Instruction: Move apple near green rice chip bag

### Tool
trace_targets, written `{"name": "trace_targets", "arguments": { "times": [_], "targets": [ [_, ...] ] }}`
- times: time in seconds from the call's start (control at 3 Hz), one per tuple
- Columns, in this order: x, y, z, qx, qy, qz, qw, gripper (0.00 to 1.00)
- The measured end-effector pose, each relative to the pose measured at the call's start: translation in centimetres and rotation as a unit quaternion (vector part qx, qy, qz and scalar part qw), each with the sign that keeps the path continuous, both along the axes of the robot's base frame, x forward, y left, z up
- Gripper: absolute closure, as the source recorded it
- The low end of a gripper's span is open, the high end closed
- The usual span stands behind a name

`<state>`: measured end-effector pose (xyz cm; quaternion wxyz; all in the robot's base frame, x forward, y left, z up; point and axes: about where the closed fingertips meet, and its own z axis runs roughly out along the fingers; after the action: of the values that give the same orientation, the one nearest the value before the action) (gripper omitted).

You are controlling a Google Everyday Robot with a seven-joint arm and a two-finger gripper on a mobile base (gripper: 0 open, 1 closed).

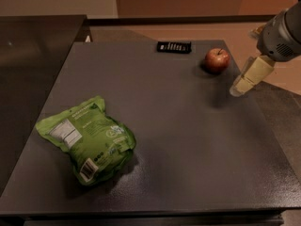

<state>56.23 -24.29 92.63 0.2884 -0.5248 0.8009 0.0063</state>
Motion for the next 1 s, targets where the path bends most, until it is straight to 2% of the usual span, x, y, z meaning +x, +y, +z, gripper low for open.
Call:
{"name": "trace_targets", "arguments": {
  "times": [0.67, 1.0],
  "targets": [
    [6.7, 0.5, -2.8, 0.053, -0.018, -0.025, 0.9981, 0.0],
    [9.1, 0.8, -4.5, 0.066, -0.012, -0.033, 0.9972, 0.0]
  ]
}}
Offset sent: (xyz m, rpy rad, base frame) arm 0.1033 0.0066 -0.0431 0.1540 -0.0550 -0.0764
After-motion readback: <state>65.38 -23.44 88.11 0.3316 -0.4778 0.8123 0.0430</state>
